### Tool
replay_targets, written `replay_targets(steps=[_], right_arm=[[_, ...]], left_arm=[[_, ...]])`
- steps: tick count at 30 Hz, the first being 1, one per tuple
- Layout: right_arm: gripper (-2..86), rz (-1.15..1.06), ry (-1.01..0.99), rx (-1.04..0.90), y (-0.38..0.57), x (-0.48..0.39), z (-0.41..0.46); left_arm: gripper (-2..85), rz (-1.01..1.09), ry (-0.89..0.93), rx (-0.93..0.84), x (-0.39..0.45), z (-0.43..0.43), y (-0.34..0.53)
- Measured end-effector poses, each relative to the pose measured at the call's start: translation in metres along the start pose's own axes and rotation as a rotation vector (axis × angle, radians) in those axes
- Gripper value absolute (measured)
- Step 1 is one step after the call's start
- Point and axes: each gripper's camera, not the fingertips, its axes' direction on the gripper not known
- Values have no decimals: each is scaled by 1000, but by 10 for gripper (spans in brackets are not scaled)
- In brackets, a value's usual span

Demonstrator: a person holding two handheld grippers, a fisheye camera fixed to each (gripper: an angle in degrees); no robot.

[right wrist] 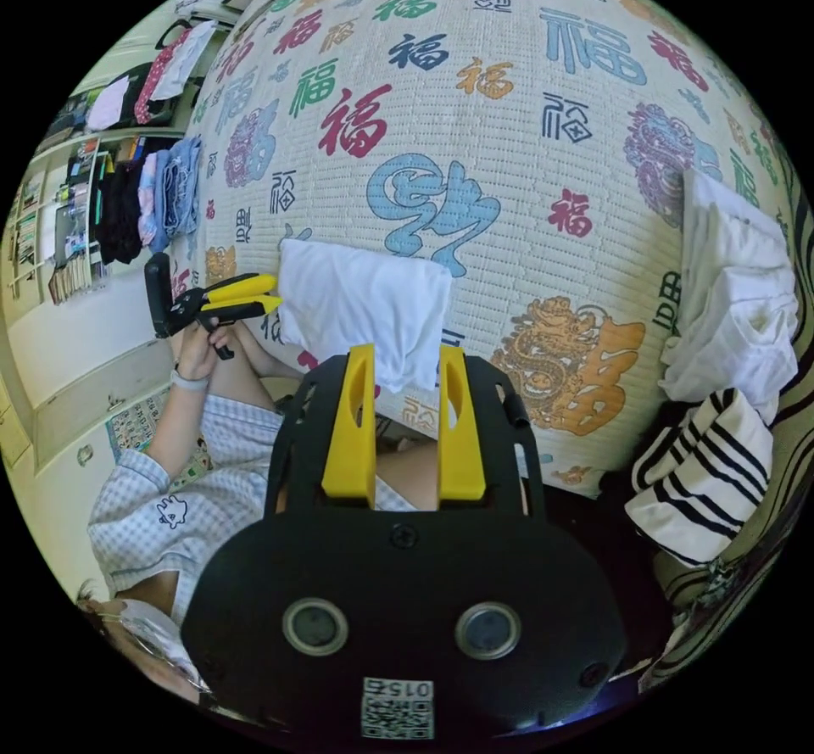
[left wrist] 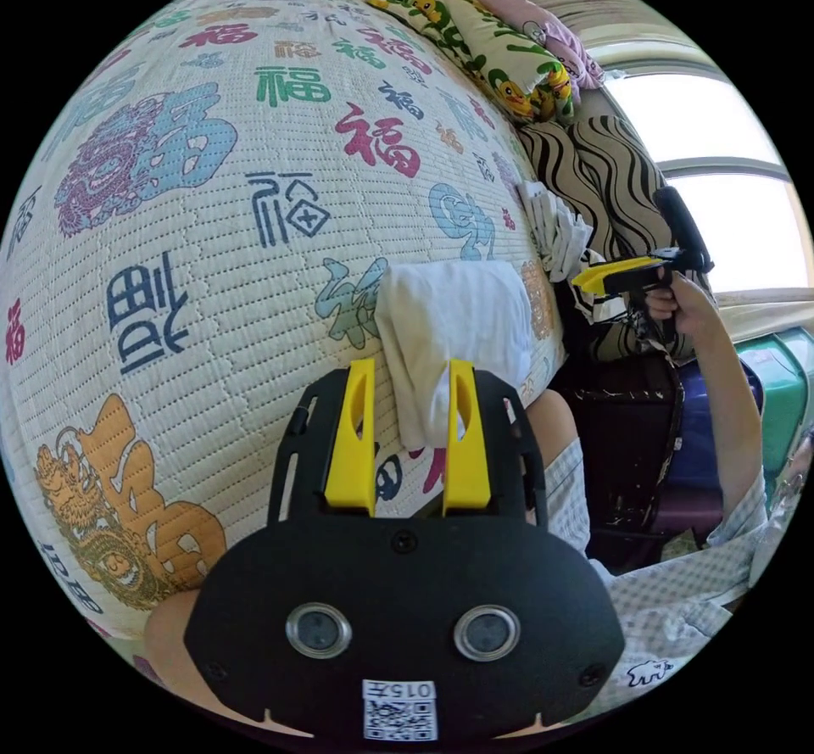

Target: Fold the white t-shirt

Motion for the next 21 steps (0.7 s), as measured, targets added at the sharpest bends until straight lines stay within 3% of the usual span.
replay_targets(steps=[5,9,15,21], right_arm=[[132,-10,-188,27,15,52,64],[134,-17,-220,52,23,72,94],[84,-48,-341,93,43,105,108],[56,-58,-400,106,63,122,125]], left_arm=[[134,-36,-15,25,-4,16,-8],[135,-61,20,47,-9,26,-13],[143,-69,139,60,-11,35,-18],[115,-20,37,-6,11,65,-39]])
